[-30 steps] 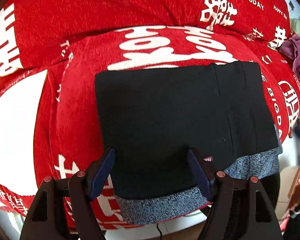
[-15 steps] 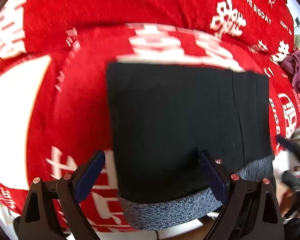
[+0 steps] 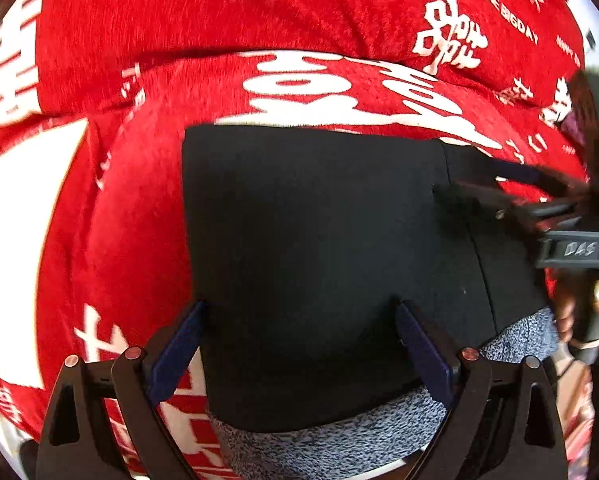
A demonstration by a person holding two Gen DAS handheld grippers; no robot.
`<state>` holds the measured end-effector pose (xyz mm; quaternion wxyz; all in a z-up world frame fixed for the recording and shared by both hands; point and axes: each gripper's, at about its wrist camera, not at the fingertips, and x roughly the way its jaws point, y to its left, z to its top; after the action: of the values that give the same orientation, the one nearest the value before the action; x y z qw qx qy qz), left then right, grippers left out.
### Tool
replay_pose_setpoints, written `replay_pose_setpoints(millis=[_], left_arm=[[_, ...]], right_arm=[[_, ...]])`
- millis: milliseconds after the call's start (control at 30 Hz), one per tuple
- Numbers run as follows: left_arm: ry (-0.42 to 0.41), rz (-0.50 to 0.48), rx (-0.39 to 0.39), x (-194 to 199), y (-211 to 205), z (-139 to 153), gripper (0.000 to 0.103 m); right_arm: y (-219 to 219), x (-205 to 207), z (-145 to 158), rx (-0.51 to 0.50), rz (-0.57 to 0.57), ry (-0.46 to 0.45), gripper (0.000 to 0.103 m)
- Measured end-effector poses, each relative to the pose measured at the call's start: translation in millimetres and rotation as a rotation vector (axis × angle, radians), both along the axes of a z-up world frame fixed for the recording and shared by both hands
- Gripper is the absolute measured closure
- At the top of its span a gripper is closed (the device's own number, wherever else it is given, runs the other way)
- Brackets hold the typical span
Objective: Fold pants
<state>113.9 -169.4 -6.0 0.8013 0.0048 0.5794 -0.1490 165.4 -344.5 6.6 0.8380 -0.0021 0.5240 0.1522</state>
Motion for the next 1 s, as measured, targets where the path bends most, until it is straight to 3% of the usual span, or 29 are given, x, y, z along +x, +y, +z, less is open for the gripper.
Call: replay_pose_setpoints(millis=[100,167,267,367,633,700,833,900,1000], left_arm=[[0.018,0.021,-0.020,0,5,-2,0.005],[0.004,0.021,0.013,-3,5,5,0.005],[-0.058,-0.001,0.055,-14,6,18,0.005],[-0.085,-0.011,0.054,-23,9,28,0.005],[-0.067,0.006,0.072,-35,21,19,0.005],[-0.057,0.011,0.064,-35,23,15,0.005],[-0.030,0.020,0.042,-35,28,5,0.005],[-0.027,0.023,0.028,-35,30,3,0.005],[-0.026,0.013,0.031,-35,31,1,0.004]], right_arm=[[-3,0,-12,-0.015,-0.003,-0.001,0.000],[-3,-2,-9,-0.021,-0.002,-0.001,0.000],[-7,-13,7,-0.026,-0.049,-0.017,0.000],[-7,-48,31,-0.001,-0.075,-0.092,0.000],[27,-132,28,-0.184,-0.139,-0.167,0.000],[27,-138,22,-0.173,-0.167,-0.162,0.000],[15,-128,-12,-0.188,-0.248,-0.049,0.000],[5,-128,-18,-0.117,-0.282,-0.039,0.000],[2,-129,-19,-0.104,-0.289,-0.040,0.000]])
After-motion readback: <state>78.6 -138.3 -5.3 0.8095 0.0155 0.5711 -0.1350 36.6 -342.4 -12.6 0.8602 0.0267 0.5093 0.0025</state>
